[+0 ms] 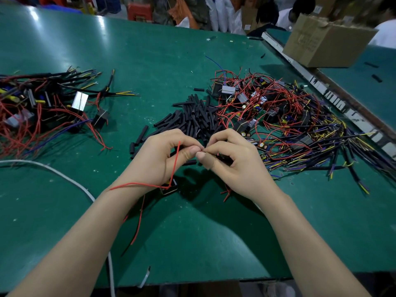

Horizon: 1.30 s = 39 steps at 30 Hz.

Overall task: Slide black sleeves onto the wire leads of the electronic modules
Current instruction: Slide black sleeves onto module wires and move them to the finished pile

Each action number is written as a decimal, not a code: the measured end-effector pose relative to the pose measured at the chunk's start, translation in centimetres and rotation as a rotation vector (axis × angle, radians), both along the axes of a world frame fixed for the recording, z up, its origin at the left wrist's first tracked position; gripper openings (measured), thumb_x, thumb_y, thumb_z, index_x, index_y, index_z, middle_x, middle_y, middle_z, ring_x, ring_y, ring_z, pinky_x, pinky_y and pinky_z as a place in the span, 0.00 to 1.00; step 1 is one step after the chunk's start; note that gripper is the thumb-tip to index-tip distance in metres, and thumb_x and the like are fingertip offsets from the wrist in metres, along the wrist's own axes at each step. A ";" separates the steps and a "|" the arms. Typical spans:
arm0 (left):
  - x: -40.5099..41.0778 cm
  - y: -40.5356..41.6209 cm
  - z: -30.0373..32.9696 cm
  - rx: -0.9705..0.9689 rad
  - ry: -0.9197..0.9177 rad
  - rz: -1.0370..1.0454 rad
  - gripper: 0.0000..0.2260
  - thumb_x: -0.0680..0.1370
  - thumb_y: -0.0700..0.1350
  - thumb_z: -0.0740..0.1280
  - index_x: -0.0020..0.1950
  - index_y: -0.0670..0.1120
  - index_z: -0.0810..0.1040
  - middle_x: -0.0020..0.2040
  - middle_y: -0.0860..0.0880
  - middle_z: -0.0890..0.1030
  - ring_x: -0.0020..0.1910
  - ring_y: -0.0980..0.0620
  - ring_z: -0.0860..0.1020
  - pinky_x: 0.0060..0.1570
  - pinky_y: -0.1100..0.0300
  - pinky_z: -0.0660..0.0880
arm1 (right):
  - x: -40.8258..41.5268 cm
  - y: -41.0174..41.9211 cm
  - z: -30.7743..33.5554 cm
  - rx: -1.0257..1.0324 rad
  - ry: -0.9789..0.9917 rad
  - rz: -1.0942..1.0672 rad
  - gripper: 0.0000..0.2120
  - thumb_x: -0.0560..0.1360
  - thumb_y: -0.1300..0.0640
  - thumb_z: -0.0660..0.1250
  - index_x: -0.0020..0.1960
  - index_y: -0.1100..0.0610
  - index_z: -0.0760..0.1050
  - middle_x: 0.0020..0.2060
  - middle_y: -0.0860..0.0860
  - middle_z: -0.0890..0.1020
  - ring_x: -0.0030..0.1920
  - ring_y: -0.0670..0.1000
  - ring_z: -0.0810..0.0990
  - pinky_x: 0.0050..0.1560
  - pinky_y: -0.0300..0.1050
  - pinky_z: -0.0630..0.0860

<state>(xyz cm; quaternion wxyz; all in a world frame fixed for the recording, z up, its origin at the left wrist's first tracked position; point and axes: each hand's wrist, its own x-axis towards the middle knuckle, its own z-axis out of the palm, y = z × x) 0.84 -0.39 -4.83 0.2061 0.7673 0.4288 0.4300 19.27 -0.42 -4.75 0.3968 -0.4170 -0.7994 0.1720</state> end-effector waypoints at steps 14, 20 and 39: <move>0.6 -0.4 -0.1 0.021 -0.068 0.112 0.03 0.74 0.43 0.72 0.46 0.46 0.80 0.40 0.57 0.79 0.41 0.59 0.76 0.44 0.69 0.71 | -0.5 0.1 0.5 -0.574 0.480 -0.012 0.02 0.69 0.54 0.74 0.41 0.50 0.84 0.33 0.37 0.78 0.27 0.38 0.71 0.28 0.26 0.65; 0.5 -0.4 0.1 -0.014 -0.094 0.083 0.04 0.74 0.44 0.72 0.43 0.51 0.79 0.38 0.59 0.79 0.39 0.64 0.76 0.42 0.70 0.70 | -0.8 -0.1 0.8 -0.628 0.553 -0.045 0.08 0.64 0.49 0.74 0.40 0.50 0.84 0.35 0.39 0.76 0.31 0.39 0.70 0.28 0.27 0.65; 0.7 -0.6 -0.1 -0.069 -0.094 0.072 0.01 0.74 0.47 0.70 0.43 0.51 0.80 0.37 0.53 0.81 0.39 0.56 0.77 0.46 0.61 0.74 | 0.3 -0.1 1.2 -0.539 0.389 -0.002 0.09 0.79 0.52 0.63 0.50 0.49 0.83 0.29 0.37 0.78 0.28 0.39 0.70 0.28 0.27 0.65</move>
